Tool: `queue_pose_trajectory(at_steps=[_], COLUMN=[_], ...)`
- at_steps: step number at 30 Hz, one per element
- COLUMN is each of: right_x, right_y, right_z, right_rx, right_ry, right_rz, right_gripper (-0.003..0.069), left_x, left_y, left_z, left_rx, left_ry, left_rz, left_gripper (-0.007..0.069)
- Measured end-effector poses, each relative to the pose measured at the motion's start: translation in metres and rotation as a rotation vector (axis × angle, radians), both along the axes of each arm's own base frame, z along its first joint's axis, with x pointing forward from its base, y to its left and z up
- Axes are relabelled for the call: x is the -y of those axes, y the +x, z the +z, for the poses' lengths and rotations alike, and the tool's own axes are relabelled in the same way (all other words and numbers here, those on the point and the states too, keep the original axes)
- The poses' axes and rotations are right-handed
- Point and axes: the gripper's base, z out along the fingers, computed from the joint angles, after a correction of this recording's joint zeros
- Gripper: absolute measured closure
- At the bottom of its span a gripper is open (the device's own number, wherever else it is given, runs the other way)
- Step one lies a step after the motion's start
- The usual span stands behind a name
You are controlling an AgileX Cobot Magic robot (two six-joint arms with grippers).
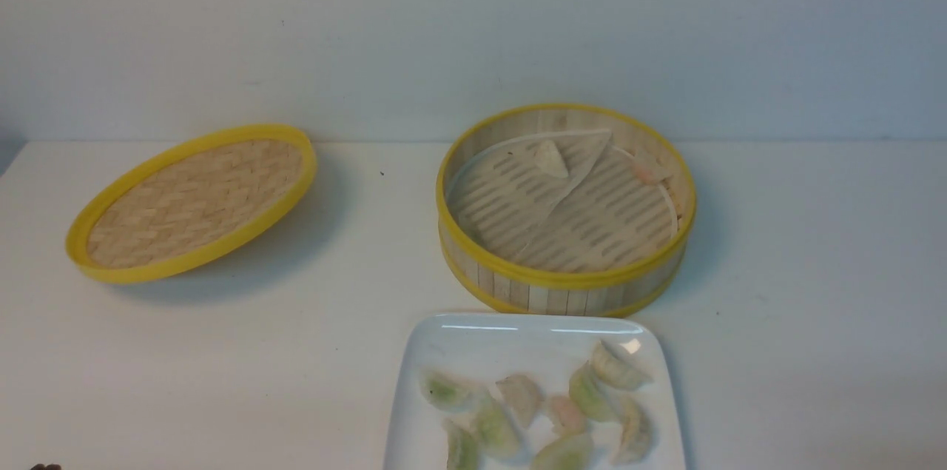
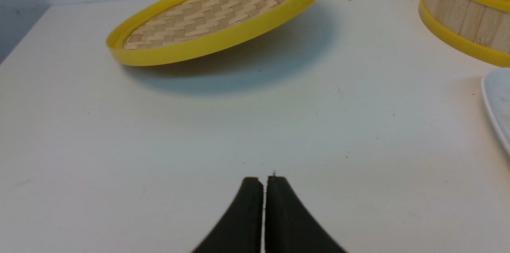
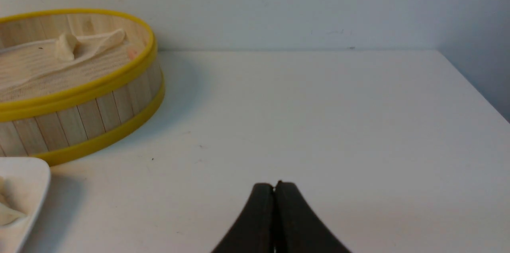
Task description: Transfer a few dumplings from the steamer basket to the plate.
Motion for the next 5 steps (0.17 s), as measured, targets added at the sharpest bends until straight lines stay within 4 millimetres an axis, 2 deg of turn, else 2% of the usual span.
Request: queue_pose_trajectory(at_steps=[5], right_x=[0.0], right_y=[0.0], right_z=[0.0], right_rx=[0.0], right_ry=[0.0], right_rz=[0.0], right_gripper=[0.0673], left_x=[0.0], left_y=[0.0], left_z=[0.0], left_rx=[0.0], left_ry=[0.0], left_rz=[0.0], left_gripper=[0.0631])
